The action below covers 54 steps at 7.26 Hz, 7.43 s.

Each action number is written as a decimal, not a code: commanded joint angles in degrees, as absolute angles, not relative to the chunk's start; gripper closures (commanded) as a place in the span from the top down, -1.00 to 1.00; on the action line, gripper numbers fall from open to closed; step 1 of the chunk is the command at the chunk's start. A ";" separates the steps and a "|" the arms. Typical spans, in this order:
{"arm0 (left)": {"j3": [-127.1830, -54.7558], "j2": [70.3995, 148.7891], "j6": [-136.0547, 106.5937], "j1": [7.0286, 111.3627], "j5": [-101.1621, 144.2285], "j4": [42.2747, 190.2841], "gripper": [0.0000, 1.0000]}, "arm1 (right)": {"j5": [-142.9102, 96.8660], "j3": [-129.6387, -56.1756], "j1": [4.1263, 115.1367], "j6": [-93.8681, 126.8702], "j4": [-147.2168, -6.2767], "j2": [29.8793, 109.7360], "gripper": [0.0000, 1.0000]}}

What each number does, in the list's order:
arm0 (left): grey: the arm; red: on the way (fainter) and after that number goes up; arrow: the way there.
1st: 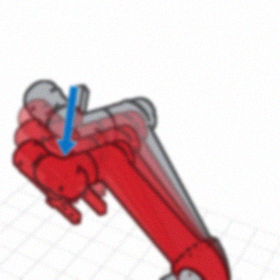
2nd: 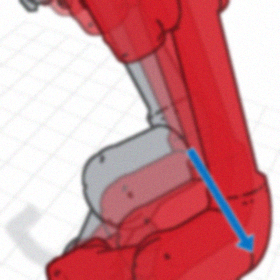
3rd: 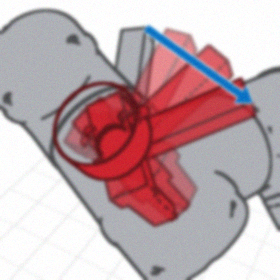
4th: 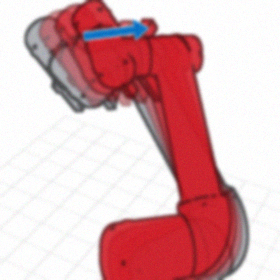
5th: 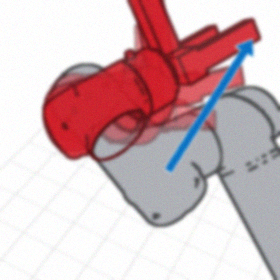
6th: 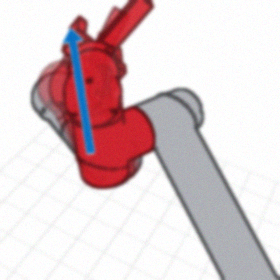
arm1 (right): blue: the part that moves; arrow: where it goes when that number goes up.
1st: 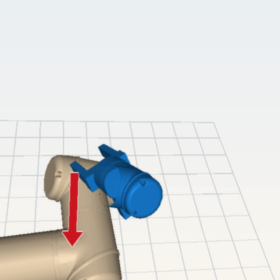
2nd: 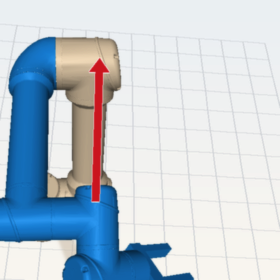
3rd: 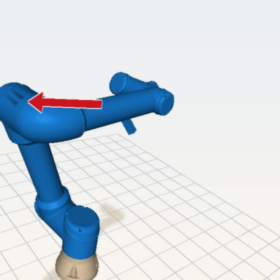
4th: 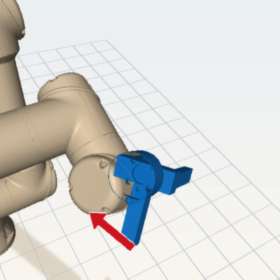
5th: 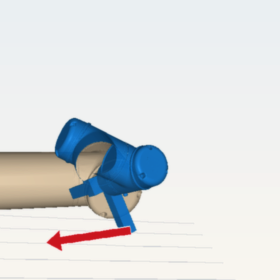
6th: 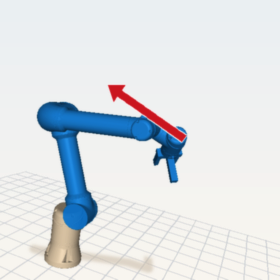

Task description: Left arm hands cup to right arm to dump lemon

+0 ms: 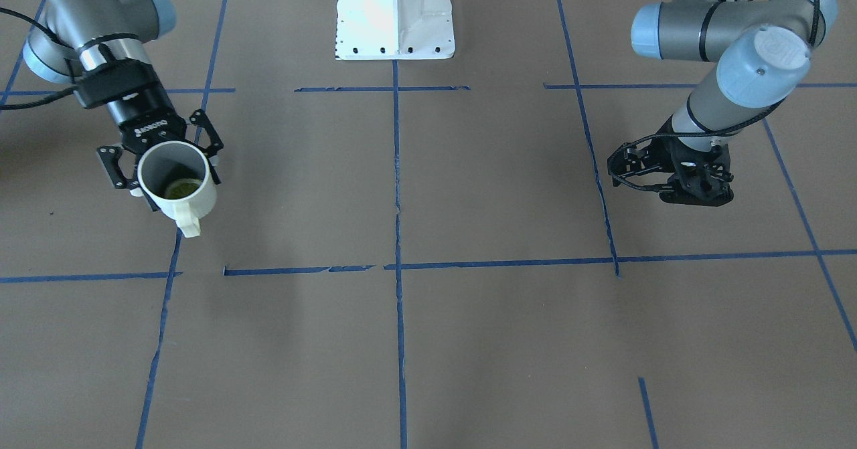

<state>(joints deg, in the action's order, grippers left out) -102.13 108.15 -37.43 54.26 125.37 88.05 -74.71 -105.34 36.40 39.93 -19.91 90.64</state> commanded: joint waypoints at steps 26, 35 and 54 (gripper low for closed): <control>-108.81 106.70 -49.13 55.20 125.33 87.89 1.00 | -75.77 -64.16 67.24 162.03 52.82 104.15 -0.65; -109.86 106.88 -49.31 55.20 125.51 87.36 1.00 | -72.33 -64.16 67.24 167.34 56.07 104.15 -0.60; -108.90 106.96 -49.22 54.93 125.86 87.36 1.00 | -113.18 -70.57 72.77 48.79 32.96 101.69 -0.85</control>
